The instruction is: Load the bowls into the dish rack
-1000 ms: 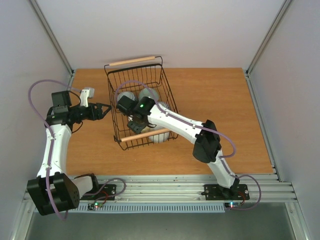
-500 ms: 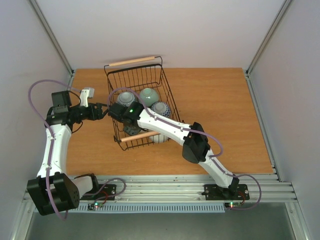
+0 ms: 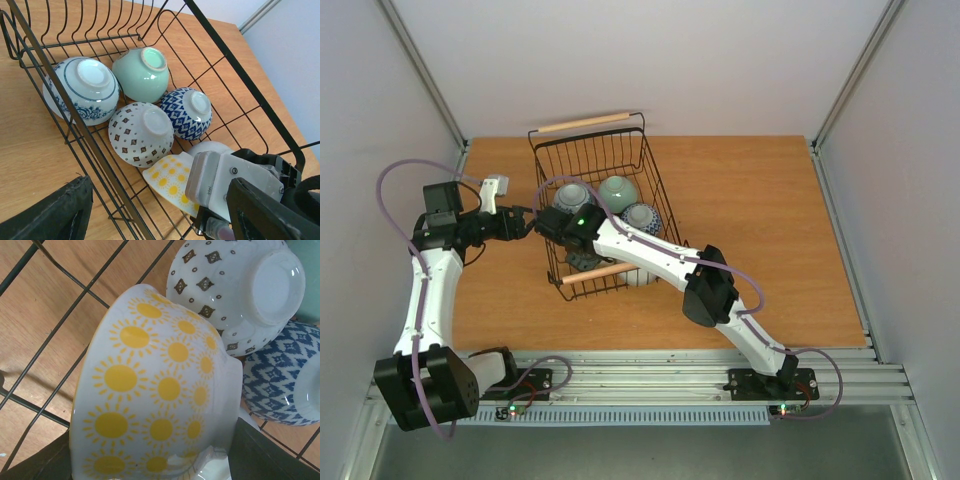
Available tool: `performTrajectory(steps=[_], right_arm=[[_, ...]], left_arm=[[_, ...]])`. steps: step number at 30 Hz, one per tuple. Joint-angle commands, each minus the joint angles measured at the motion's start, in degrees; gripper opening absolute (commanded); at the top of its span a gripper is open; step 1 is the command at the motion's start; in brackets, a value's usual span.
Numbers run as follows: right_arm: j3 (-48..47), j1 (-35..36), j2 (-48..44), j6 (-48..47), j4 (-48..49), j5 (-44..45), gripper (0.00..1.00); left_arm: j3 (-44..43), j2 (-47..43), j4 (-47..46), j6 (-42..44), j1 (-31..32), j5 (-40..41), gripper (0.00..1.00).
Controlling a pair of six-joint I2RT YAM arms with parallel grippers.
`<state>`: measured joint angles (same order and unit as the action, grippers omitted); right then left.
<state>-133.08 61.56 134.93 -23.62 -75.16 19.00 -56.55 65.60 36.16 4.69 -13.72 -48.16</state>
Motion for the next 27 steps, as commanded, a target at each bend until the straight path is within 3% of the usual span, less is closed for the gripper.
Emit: performTrajectory(steps=[1,6,11,27], right_arm=[[-0.9,2.0,0.5,-1.7,-1.9,-2.6,0.63],[-0.4,2.6,0.1,-2.3,-1.0,-3.1,0.87],[-0.3,2.7,-0.1,-2.6,-0.5,-3.6,0.97],[0.2,2.9,-0.8,-4.4,0.3,-11.8,0.99]], left_arm=[[0.4,-0.3,-2.3,-0.1,-0.2,0.1,0.74],[0.4,-0.1,-2.2,-0.1,-0.2,0.0,0.74],[0.4,0.0,-2.2,-0.1,-0.2,-0.1,0.74],[0.4,0.0,-2.2,0.3,-0.2,-0.1,0.74]])
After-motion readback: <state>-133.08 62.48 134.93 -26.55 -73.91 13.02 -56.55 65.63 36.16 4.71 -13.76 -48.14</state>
